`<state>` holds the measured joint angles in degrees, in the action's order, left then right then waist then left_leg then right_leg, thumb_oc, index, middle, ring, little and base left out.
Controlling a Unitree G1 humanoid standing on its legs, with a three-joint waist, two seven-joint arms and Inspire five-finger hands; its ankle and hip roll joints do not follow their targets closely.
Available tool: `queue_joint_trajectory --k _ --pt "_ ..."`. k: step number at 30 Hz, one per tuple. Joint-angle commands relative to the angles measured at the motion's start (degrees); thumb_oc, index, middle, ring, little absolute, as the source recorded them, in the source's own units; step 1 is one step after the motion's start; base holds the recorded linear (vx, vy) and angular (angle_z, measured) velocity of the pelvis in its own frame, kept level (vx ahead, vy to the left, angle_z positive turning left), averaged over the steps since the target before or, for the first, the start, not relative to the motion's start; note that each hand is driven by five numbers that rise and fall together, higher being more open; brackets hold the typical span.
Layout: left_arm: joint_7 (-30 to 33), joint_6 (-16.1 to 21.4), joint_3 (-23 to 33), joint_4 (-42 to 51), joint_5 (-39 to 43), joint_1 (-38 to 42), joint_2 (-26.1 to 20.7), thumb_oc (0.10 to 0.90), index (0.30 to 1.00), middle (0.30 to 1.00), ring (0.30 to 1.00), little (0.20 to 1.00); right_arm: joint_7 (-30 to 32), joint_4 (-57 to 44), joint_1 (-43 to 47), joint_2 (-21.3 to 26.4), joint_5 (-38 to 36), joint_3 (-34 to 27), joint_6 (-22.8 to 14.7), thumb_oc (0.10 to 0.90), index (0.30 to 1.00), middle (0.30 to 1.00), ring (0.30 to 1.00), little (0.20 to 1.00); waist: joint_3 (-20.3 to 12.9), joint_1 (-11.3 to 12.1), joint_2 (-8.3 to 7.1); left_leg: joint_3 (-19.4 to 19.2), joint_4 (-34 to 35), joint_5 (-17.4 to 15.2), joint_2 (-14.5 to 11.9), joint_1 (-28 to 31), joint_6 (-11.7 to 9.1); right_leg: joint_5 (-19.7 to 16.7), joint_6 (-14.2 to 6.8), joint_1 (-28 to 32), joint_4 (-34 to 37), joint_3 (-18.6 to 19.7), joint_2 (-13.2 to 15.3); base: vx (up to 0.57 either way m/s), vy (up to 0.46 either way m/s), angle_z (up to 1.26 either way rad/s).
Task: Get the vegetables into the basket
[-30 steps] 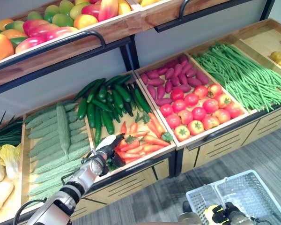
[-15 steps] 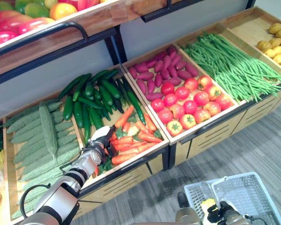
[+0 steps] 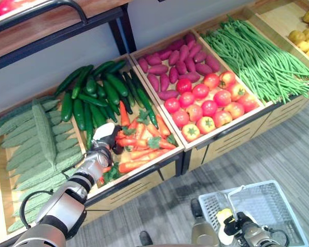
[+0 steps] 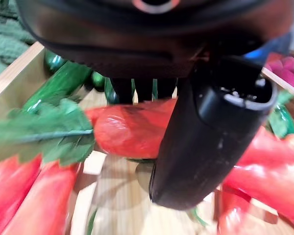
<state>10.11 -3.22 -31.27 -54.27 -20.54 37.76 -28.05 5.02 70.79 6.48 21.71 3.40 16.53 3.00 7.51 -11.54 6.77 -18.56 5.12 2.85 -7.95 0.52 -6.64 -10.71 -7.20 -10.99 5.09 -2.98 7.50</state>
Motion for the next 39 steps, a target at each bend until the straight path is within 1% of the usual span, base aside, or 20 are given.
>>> queue_joint_trajectory --k 1,9,12,13,14,15,19,24,25,26,27,28,31,35,39 --pt "-2.5 -0.1 -0.5 -4.8 -1.5 -1.4 0.6 0.4 0.3 0.3 0.3 0.3 -0.3 0.8 1.4 -3.7 -0.9 3.1 -1.6 0.4 0.3 0.3 0.3 0.3 -0.3 -0.1 -4.17 3.8 -0.1 0.8 -3.0 0.0 -2.6 0.8 -4.4 -0.7 -0.5 -0.1 4.1 -0.01 0.003 -0.09" --pt "-0.7 0.0 -0.2 -1.9 -2.0 -0.8 -0.8 0.4 0.3 0.3 0.3 0.3 -0.3 0.7 0.8 -4.1 -0.7 3.7 -1.8 0.4 0.3 0.3 0.3 0.3 0.5 0.7 -4.95 4.2 -0.1 1.0 -2.8 -0.3 -2.6 0.6 -4.5 -0.5 -0.4 -0.7 4.3 0.0 0.002 0.01" --pt "0.0 0.4 -0.1 1.3 -2.3 -0.8 -1.8 0.4 0.3 0.3 0.3 0.3 -0.4 0.6 0.4 -4.3 -0.9 3.5 -2.0 0.4 0.3 0.3 0.3 0.3 0.7 1.2 -5.32 4.5 -0.1 0.9 -2.7 -0.4 -2.5 0.6 -4.5 -0.4 -0.4 -0.9 4.4 0.0 0.0 0.0" --pt "0.4 0.7 0.3 3.6 -2.1 -1.0 -2.2 0.4 0.3 0.3 0.3 0.3 -0.3 0.6 0.3 -4.3 -0.9 3.3 -2.1 0.4 0.3 0.3 0.3 0.3 0.7 1.5 -5.4 4.7 -0.1 0.9 -2.6 -0.3 -2.5 0.6 -4.5 -0.1 -0.4 -1.1 4.5 0.0 0.0 0.0" --pt "0.4 0.6 0.3 3.7 -2.1 -1.1 -2.3 0.4 0.3 0.3 0.3 0.3 -0.3 0.6 0.3 -4.4 -0.9 3.3 -2.1 0.4 0.3 0.3 0.3 0.3 0.7 1.5 -5.43 4.7 -0.1 0.9 -2.6 -0.2 -2.5 0.7 -4.6 0.0 -0.4 -1.1 4.5 0.0 0.0 0.0" --pt "1.3 1.1 1.5 8.5 -1.9 -2.1 -3.6 0.4 0.3 0.3 0.3 0.3 -0.3 0.7 0.0 -4.4 -1.0 2.8 -2.2 0.4 0.3 0.3 0.3 0.3 0.8 2.0 -5.56 4.9 -0.1 0.7 -2.5 0.3 -2.4 0.8 -4.7 0.7 -0.4 -1.5 4.7 0.03 0.003 0.02" --pt "3.9 1.5 6.6 17.0 -0.5 -5.9 -5.5 0.4 0.3 0.3 0.3 0.3 -0.5 0.7 -1.3 -4.7 -1.0 1.5 -2.2 0.4 0.3 0.3 0.3 0.3 0.6 3.4 -6.18 5.7 -0.1 0.3 -2.3 1.3 -2.3 1.3 -4.8 2.7 -0.2 -2.7 5.2 0.05 0.006 0.14" --pt "5.8 1.9 11.0 24.5 -0.9 -8.9 -7.6 0.4 0.3 0.3 0.3 0.3 -0.8 0.8 -2.2 -5.2 -0.7 0.7 -2.1 0.4 0.3 0.3 0.3 0.3 0.0 4.4 -7.02 6.5 -0.1 0.0 -2.3 1.5 -2.2 1.7 -4.7 3.6 -0.1 -3.5 5.1 0.02 0.006 0.16" --pt "5.8 1.8 11.1 24.7 -0.9 -9.1 -7.7 0.4 0.3 0.3 0.3 0.3 -0.8 0.8 -2.2 -5.2 -0.7 0.8 -2.1 0.4 0.3 0.3 0.3 0.3 -0.1 4.3 -7.03 6.5 -0.1 0.0 -2.3 1.5 -2.2 1.7 -4.7 3.6 -0.1 -3.5 5.1 0.02 -0.003 0.09" --pt "6.3 2.1 12.6 28.0 -1.5 -9.7 -8.8 0.4 0.3 0.3 0.3 0.3 -1.1 0.8 -2.4 -5.4 -0.3 0.9 -2.2 0.4 0.3 0.3 0.3 0.3 -0.4 4.8 -7.46 6.6 -0.1 0.0 -2.4 1.4 -2.2 2.0 -4.7 3.6 -0.1 -3.8 5.0 0.01 -0.004 0.08" --pt "6.3 2.0 12.7 28.1 -1.5 -9.8 -8.8 0.4 0.3 0.3 0.3 0.3 -1.1 0.9 -2.4 -5.4 -0.3 0.9 -2.2 0.4 0.3 0.3 0.3 0.3 -0.4 4.8 -7.48 6.6 -0.1 0.0 -2.4 1.3 -2.2 2.0 -4.7 3.6 -0.1 -3.8 5.0 0.0 -0.015 0.05" --pt "6.9 2.1 13.7 30.4 -2.2 -9.7 -9.8 0.4 0.3 0.3 0.3 0.3 -1.2 0.8 -2.5 -5.5 0.0 1.2 -2.4 0.4 0.3 0.3 0.3 0.3 -0.7 5.0 -7.85 6.8 -0.1 0.0 -2.6 0.8 -2.3 2.0 -4.7 3.3 -0.1 -4.0 4.7 0.0 0.0 0.0" --pt "7.6 2.2 15.4 33.5 -3.3 -10.0 -11.0 0.4 0.3 0.3 0.3 0.3 -1.4 0.9 -2.8 -5.7 0.3 1.4 -2.5 0.4 0.3 0.3 0.3 0.3 -0.8 5.4 -8.17 7.0 -0.1 0.2 -2.8 0.1 -2.4 2.2 -4.7 2.9 -0.1 -4.3 4.4 0.0 0.0 0.0" --pt "8.1 2.3 16.9 35.7 -4.1 -10.5 -11.3 0.4 0.3 0.3 0.3 0.3 -1.5 1.0 -3.2 -5.7 0.5 1.5 -2.5 0.4 0.3 0.3 0.3 0.3 -1.0 5.5 -8.28 7.0 -0.1 0.3 -3.1 -0.1 -2.5 2.5 -4.6 2.7 -0.1 -4.3 4.2 0.0 0.0 0.0" --pt "8.5 2.0 17.1 36.7 -4.7 -8.6 -11.9 0.4 0.3 0.3 0.3 0.3 -1.6 0.9 -3.4 -5.6 0.6 1.9 -2.6 0.4 0.3 0.3 0.3 0.3 -1.1 5.4 -8.2 6.9 -0.1 0.5 -3.3 -0.6 -2.6 2.6 -4.6 2.5 -0.1 -4.5 4.1 0.0 0.0 0.0"
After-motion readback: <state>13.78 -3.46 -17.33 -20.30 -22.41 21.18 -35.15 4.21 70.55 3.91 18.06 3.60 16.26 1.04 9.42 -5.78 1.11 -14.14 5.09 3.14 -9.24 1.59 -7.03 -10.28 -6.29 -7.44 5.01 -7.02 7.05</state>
